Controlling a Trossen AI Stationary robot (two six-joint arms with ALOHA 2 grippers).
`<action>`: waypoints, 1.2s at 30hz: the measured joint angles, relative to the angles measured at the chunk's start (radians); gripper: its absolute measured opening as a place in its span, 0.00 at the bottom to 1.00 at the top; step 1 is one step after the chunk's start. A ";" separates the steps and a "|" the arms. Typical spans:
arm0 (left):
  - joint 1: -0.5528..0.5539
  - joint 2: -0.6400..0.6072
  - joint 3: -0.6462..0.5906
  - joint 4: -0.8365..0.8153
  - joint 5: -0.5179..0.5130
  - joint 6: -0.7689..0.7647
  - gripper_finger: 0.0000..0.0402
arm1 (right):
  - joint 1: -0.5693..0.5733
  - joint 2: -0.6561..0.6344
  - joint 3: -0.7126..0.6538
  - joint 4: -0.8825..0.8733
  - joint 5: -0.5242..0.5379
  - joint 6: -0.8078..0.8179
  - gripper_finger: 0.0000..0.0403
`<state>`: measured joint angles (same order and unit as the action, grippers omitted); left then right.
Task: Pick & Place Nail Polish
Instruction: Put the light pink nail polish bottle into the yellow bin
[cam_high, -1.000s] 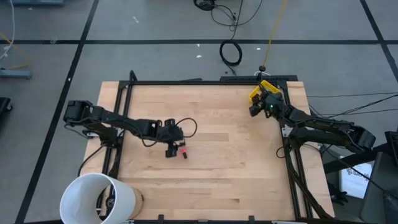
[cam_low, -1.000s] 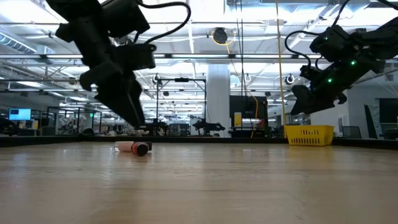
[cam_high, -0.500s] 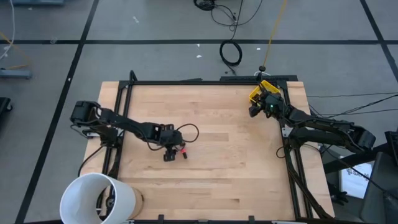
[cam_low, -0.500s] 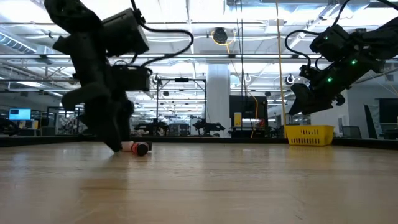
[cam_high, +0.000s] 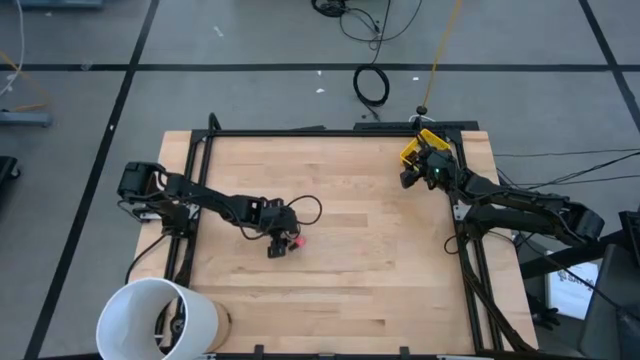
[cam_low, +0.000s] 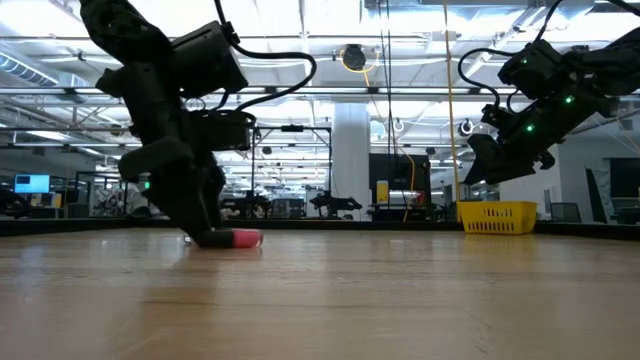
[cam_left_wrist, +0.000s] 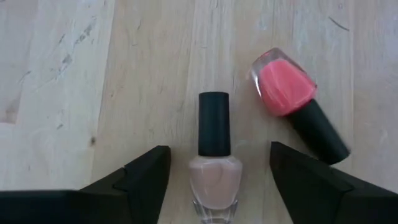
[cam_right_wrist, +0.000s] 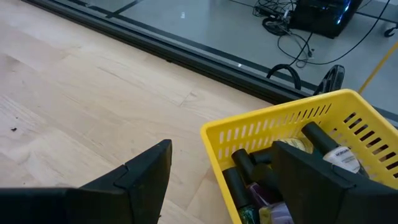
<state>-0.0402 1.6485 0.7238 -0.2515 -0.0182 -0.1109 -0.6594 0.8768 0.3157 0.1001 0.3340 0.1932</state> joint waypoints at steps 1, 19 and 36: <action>0.000 0.000 0.000 -0.001 0.000 0.000 0.65 | 0.000 0.000 0.000 0.000 0.000 0.000 0.64; 0.001 0.002 -0.002 -0.005 -0.045 -0.013 0.23 | 0.000 0.000 0.000 -0.001 -0.001 -0.002 0.64; 0.004 -0.028 0.152 0.036 -0.361 0.242 0.23 | 0.047 0.011 0.000 0.208 -0.467 0.126 0.63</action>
<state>-0.0365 1.6209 0.8760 -0.2158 -0.3788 0.1310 -0.6120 0.8874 0.3157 0.3083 -0.1328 0.3195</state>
